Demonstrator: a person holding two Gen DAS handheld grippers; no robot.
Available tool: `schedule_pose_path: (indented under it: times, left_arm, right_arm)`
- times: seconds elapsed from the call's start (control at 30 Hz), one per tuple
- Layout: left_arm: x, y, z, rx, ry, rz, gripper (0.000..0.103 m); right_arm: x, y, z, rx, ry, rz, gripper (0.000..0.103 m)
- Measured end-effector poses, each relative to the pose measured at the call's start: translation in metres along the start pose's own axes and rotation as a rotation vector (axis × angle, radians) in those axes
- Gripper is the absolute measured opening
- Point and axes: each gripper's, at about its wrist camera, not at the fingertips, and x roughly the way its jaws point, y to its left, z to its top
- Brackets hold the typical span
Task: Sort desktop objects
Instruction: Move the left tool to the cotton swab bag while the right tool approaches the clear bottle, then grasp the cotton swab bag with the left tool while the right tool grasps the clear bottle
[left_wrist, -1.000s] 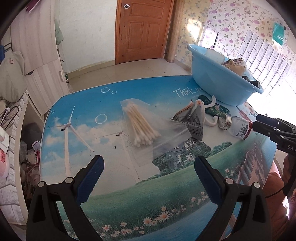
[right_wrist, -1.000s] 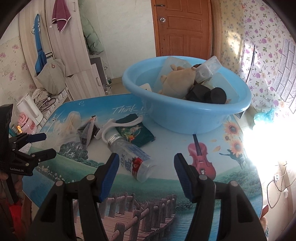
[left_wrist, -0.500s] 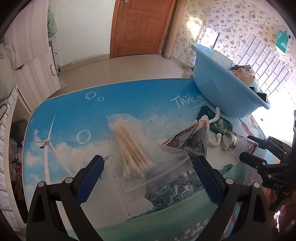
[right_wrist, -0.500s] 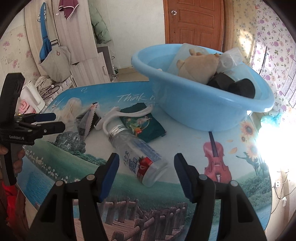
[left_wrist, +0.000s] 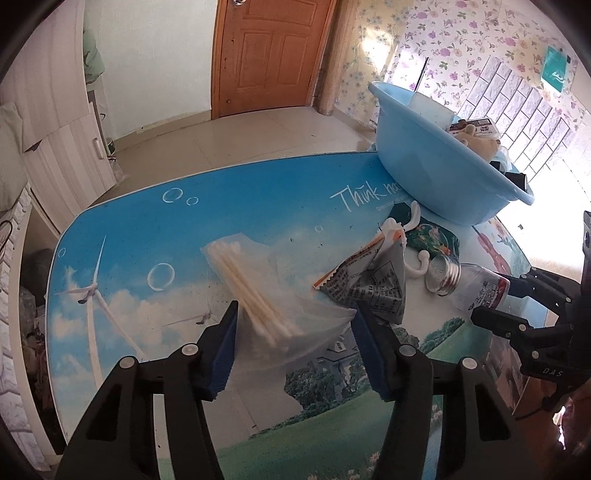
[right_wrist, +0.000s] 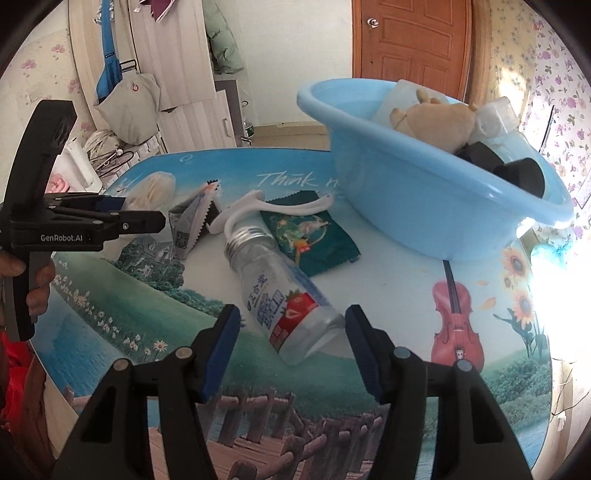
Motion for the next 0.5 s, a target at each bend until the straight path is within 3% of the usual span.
schedule_pose_path:
  times: [0.2,0.5]
  left_arm:
    - [-0.011,-0.009,-0.015,0.014,0.001,-0.015,0.058]
    - [-0.029,-0.039,-0.043,0.058,0.011,-0.063,0.058]
  right_arm:
    - [-0.007,-0.002,-0.003,0.008,-0.009,0.017,0.047]
    - [-0.021,-0.015,-0.019,0.055,-0.019,-0.044,0.046]
